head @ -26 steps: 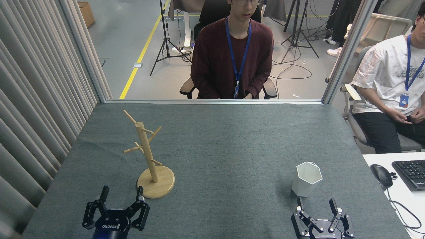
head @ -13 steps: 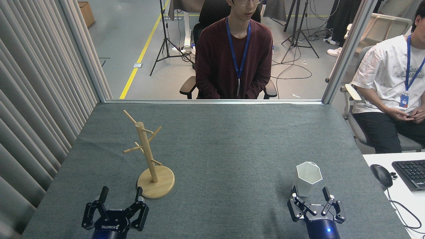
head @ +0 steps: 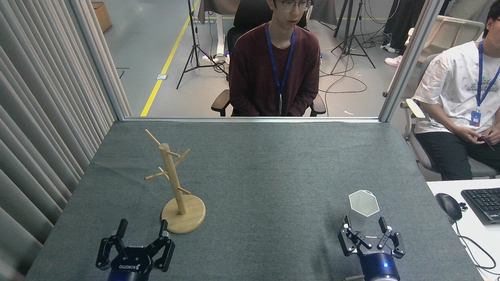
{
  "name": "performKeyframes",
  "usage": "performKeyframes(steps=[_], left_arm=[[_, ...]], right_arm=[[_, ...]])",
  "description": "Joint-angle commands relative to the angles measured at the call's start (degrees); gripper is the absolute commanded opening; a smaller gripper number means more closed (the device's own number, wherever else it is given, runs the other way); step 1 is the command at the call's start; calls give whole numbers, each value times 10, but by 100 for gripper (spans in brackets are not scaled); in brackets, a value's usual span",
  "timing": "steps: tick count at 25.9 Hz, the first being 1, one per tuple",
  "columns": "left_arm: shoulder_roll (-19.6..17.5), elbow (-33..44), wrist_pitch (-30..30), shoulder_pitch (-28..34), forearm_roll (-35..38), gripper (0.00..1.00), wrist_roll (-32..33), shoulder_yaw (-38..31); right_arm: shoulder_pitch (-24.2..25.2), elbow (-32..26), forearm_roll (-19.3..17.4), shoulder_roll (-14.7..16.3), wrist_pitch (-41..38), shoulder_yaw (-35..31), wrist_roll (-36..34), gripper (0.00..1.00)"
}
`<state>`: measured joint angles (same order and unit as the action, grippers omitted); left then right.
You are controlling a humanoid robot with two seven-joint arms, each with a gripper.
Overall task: Hang cup on storage rack
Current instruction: 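Lower the right gripper around the rim of the white hexagonal cup, then close the right gripper on the cup rim and lift it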
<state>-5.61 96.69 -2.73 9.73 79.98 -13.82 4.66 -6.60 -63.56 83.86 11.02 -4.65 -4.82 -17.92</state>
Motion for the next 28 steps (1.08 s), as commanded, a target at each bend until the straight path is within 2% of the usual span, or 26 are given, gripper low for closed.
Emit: performKeyframes(steps=[1,12,24,26,28], left_arm=[[0,1,0,-1,0,99,0,0],[-1,4,0,-1,0,99,0,0],[-2,3,1,-1,0,99,0,0],[-2,3,1,-1,0,99,0,0],[-3,3,1,-2,0,99,0,1]], right_arm=[[-16,18,0,1,0,0,-2,98],[-33,50,-2,11,1,-1,-9,98],[-79,101,5,12,3,1,-19,97],[-90,120,7,12,3,2,-18,71],[-90,124,5,13,3,2,-19,61]])
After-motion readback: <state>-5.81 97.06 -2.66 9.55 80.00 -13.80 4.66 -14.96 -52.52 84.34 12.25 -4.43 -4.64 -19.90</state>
